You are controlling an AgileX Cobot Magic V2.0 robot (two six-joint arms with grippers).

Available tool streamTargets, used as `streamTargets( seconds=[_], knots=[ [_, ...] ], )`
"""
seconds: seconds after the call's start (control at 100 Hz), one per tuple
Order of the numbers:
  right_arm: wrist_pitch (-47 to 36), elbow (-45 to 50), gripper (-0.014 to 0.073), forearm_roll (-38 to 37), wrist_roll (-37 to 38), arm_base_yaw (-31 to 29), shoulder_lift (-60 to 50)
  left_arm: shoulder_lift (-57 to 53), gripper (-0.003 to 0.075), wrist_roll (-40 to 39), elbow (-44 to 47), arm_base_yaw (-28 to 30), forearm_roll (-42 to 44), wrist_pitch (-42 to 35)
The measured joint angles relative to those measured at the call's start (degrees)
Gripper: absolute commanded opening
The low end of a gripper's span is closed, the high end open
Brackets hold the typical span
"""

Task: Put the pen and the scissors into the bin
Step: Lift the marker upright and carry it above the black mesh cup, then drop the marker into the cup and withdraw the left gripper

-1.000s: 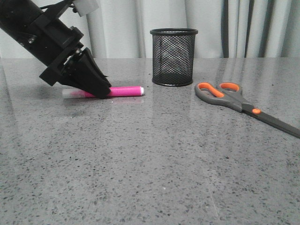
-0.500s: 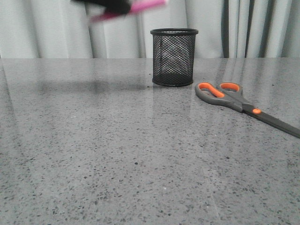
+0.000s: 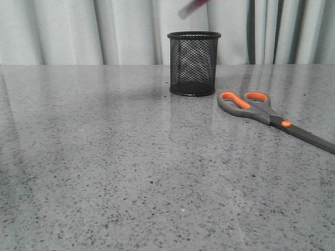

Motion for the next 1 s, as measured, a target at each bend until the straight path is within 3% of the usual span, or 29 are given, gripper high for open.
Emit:
streamTargets(
  seconds=[0.53,0.62,0.86,1.0],
  knots=[
    [0.0,0.0,0.043,0.0,0.0,0.0,0.0,3.5,0.0,-2.1,-2.4,0.3,-1.5,-0.7],
    [0.0,0.0,0.043,0.0,0.0,0.0,0.0,3.5,0.0069,-3.3,-2.4,1.3,-0.7,1.5],
    [0.0,0.0,0.043,0.0,0.0,0.0,0.0,3.5,0.0359,-8.8,-2.4,4.3,2.2,8.7],
    [0.0,0.0,0.043,0.0,0.0,0.0,0.0,3.5,0.0377,-9.6,-2.4,5.1,2.4,11.5]
  ],
)
